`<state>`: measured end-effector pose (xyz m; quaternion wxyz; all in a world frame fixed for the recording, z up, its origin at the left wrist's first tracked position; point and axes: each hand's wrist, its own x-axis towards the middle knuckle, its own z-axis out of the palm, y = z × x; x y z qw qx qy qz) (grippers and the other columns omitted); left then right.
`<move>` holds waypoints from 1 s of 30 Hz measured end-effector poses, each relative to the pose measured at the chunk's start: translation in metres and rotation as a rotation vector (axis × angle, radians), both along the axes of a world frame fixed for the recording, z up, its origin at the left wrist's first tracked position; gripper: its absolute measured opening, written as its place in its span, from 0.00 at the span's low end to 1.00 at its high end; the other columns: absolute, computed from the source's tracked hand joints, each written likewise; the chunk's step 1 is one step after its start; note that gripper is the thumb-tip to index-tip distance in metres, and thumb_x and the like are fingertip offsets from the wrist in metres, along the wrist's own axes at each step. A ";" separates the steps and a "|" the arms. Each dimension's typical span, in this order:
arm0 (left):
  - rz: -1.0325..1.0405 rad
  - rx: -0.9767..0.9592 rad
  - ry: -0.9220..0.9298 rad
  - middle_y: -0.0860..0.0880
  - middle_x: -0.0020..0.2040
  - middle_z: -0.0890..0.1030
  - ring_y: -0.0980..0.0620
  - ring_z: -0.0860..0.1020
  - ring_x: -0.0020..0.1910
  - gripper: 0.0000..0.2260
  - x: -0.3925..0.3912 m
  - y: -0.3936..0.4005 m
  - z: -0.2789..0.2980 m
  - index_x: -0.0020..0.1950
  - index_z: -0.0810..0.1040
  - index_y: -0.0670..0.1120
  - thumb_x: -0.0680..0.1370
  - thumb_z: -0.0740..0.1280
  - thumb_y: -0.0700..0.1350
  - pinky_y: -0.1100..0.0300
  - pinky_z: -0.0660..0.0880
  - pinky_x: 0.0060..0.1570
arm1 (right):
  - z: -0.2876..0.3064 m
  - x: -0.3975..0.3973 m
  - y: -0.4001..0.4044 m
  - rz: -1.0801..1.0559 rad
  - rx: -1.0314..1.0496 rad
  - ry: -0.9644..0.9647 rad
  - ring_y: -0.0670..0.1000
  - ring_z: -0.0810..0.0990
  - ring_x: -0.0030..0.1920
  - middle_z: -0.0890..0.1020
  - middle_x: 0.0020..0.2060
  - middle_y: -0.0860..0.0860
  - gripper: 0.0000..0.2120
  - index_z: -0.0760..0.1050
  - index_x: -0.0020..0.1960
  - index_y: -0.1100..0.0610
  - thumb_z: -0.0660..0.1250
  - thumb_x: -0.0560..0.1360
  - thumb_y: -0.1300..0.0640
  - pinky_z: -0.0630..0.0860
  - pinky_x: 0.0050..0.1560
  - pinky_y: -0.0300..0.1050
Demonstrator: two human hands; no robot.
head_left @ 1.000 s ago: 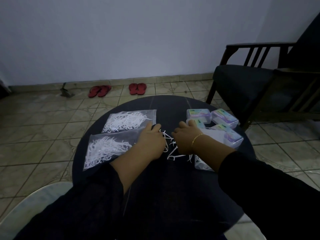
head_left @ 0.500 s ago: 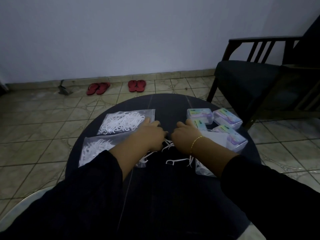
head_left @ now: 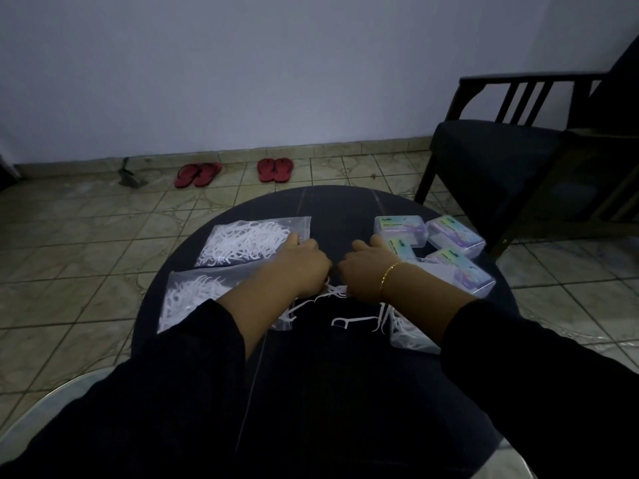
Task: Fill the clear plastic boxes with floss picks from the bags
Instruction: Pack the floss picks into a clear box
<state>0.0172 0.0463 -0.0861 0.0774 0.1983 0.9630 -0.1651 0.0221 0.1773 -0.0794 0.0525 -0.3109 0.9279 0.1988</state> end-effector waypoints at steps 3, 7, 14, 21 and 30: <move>-0.030 -0.004 -0.006 0.51 0.55 0.75 0.49 0.65 0.62 0.08 0.002 -0.002 -0.002 0.57 0.76 0.51 0.79 0.61 0.47 0.47 0.56 0.60 | 0.004 0.002 0.000 -0.006 0.023 0.012 0.54 0.66 0.62 0.76 0.57 0.51 0.10 0.73 0.57 0.52 0.61 0.78 0.51 0.61 0.58 0.53; -0.062 0.063 0.021 0.52 0.54 0.75 0.51 0.66 0.60 0.08 0.007 -0.007 -0.005 0.56 0.75 0.53 0.79 0.61 0.50 0.49 0.58 0.56 | 0.014 0.007 0.001 0.031 0.024 0.096 0.55 0.66 0.62 0.76 0.57 0.51 0.12 0.74 0.58 0.53 0.63 0.77 0.51 0.61 0.59 0.53; 0.057 0.334 0.066 0.50 0.52 0.75 0.47 0.69 0.58 0.05 0.011 -0.011 -0.005 0.46 0.64 0.59 0.78 0.61 0.55 0.48 0.62 0.59 | 0.040 0.016 0.011 0.061 -0.008 0.208 0.52 0.68 0.60 0.79 0.54 0.49 0.10 0.74 0.56 0.51 0.63 0.77 0.52 0.59 0.62 0.53; 0.028 0.611 0.252 0.52 0.48 0.82 0.50 0.76 0.53 0.09 0.018 -0.002 0.023 0.54 0.82 0.53 0.77 0.67 0.53 0.57 0.63 0.55 | 0.072 0.032 0.041 0.005 -0.168 0.407 0.52 0.69 0.56 0.78 0.47 0.49 0.05 0.74 0.50 0.52 0.61 0.77 0.54 0.62 0.57 0.49; 0.143 0.889 0.115 0.58 0.37 0.78 0.63 0.72 0.31 0.04 0.037 0.015 0.032 0.48 0.82 0.50 0.77 0.69 0.45 0.68 0.64 0.31 | 0.075 0.051 0.086 -0.263 -0.343 0.236 0.52 0.67 0.58 0.75 0.47 0.49 0.11 0.77 0.51 0.51 0.59 0.77 0.46 0.63 0.59 0.51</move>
